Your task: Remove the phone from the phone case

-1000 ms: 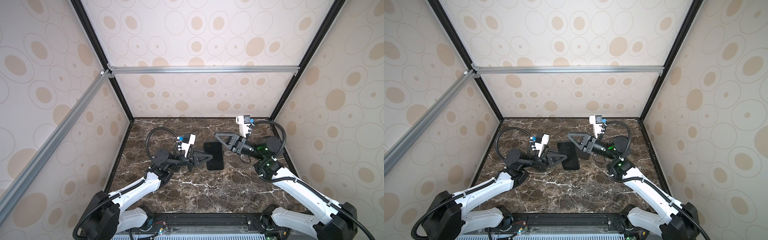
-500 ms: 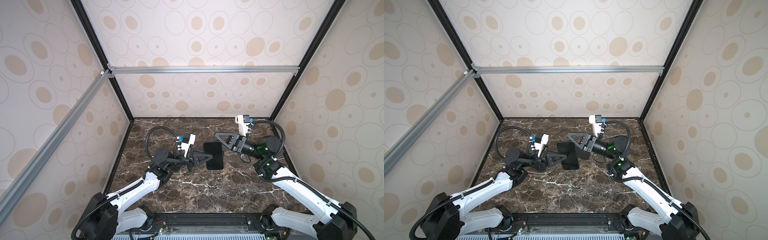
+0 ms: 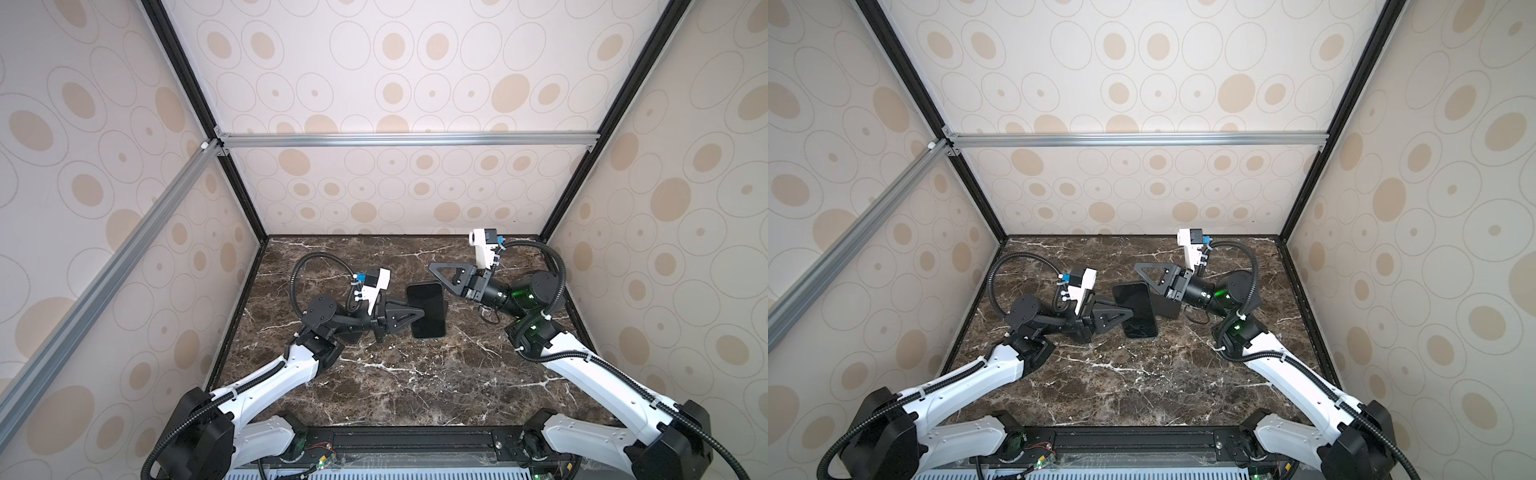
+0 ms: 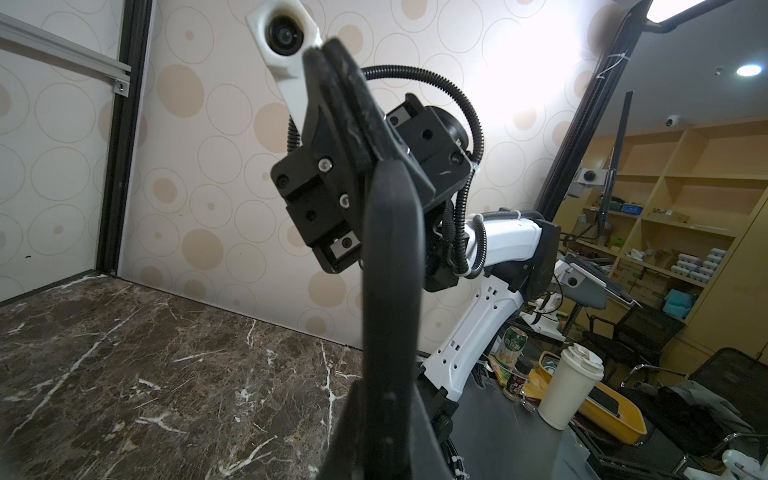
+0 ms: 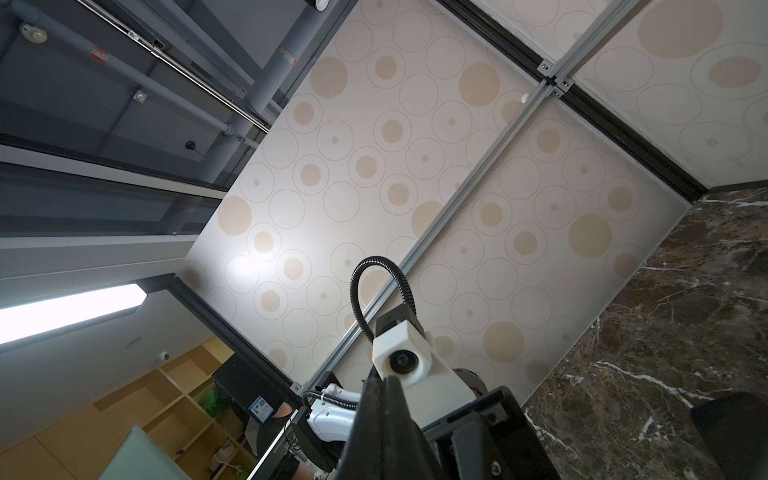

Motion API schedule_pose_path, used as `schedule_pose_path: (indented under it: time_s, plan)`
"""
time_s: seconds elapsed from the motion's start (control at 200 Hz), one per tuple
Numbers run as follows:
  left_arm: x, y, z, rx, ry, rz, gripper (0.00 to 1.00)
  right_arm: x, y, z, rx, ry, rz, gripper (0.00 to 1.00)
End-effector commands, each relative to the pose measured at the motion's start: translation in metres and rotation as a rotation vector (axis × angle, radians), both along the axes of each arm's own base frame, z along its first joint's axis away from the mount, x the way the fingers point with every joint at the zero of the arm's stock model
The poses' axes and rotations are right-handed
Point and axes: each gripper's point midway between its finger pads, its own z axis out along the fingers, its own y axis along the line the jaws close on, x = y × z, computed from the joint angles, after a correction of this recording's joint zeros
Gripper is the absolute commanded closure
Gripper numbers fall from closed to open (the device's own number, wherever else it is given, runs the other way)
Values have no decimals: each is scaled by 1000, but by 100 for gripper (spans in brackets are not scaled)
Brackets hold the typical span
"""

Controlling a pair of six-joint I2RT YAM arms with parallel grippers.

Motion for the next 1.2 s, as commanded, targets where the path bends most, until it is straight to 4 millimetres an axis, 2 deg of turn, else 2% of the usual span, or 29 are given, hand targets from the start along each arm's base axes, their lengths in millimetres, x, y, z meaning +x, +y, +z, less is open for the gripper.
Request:
schedule_pose_path:
  time_s: [0.0,0.045,0.125,0.21,0.27,0.545,0.865,1.085,1.195]
  plan:
    - [-17,15,66,-154,-206,44,100,-4,8,-22,-98,16,4,92]
    - [-17,16,65,-154,-199,49,100,-5,3,-15,-95,-25,-31,79]
    - [-16,16,62,-152,-192,55,100,-7,-5,-4,-86,-84,-84,64]
    - [-15,16,61,-151,-186,56,100,-11,-11,7,-64,-139,-109,53]
    - [-15,16,60,-150,-184,54,100,-14,-14,12,-42,-167,-114,50]
    - [-14,12,56,-141,-171,34,100,-29,-13,27,-2,-268,-62,53]
    - [-12,10,52,-131,-160,32,100,-32,-3,25,-28,-266,11,63]
    - [-11,10,51,-129,-158,33,100,-34,-4,25,-25,-260,20,71]
    - [-11,9,51,-130,-157,31,100,-36,-5,28,-10,-258,24,72]
